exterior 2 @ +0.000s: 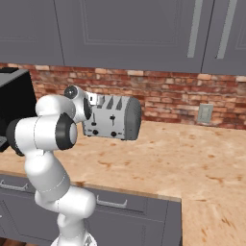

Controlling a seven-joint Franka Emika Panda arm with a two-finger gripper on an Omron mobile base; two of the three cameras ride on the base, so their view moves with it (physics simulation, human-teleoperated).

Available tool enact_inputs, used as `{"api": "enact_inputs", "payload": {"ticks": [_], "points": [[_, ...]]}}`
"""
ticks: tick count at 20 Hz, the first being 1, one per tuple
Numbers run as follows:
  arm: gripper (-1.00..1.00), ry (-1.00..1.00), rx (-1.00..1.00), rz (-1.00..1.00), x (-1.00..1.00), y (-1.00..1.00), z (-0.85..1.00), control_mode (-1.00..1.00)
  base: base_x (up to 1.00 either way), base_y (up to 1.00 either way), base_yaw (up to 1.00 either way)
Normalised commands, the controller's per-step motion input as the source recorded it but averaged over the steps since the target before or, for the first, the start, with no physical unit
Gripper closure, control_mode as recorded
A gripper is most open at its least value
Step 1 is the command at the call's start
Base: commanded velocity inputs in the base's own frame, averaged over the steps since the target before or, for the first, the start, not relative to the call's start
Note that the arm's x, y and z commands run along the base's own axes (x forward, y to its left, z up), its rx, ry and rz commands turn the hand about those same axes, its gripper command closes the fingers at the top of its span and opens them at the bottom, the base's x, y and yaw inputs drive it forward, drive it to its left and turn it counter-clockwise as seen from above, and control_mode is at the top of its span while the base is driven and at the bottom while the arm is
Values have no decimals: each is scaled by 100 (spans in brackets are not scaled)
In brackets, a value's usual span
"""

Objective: Start the toaster. Once the lever pops up, take the bread to the plate on the dining counter.

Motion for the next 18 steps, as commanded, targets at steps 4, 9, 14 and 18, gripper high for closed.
{"api": "enact_inputs", "payload": {"ticks": [4,9,14,18], "points": [[-100,0,0,0,0,0,0,-100,0,0,0],[-100,0,0,0,0,0,0,-100,0,0,0],[-100,0,0,0,0,0,0,-100,0,0,0],[-100,0,0,0,0,0,0,-100,0,0,0]]}}
